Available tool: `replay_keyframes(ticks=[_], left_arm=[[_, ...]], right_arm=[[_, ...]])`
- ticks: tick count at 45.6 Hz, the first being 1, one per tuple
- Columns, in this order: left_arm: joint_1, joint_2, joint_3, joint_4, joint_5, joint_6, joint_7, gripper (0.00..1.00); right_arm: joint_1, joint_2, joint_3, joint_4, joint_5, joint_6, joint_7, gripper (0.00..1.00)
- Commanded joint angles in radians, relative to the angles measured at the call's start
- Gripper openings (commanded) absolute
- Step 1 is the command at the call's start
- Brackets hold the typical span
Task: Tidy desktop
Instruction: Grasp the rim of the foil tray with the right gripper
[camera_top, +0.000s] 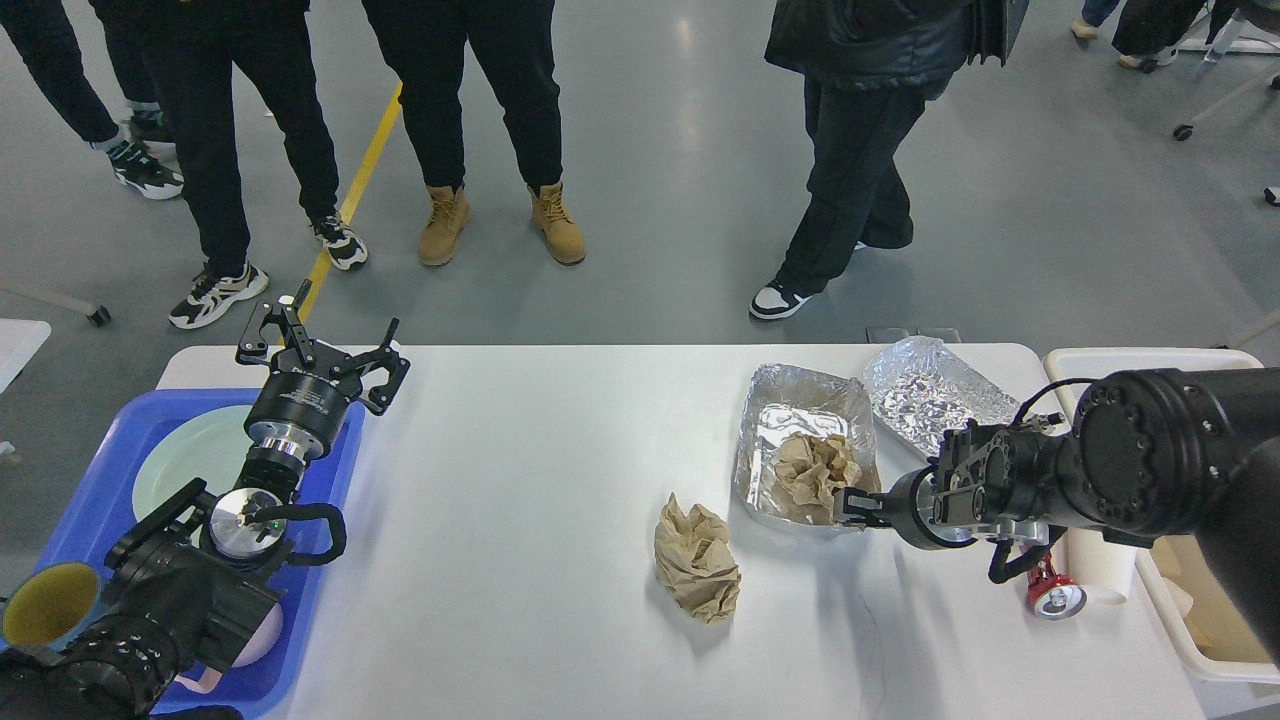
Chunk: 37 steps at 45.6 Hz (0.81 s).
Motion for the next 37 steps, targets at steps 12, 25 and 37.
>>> replay_keyframes(ticks=[12, 25, 37], left_arm=[[0.0, 0.0, 0.0, 0.0, 0.0, 0.0, 0.001, 0.96], [0.0, 0.0, -0.001, 0.0, 0.0, 0.0, 0.001, 0.96], [0.0, 0.0, 0.001, 0.0, 0.0, 0.0, 0.001, 0.96]], right_arm=[[-0.023, 0.013, -0.006, -0.029, -0.005, -0.007, 0.001, 0.07], [0.035, 0.01, 0.021, -0.013, -0.005, 0.005, 0.008, 0.0], [0.128, -0.024, 0.051, 0.036, -0.005, 0.046, 0.013, 0.0]])
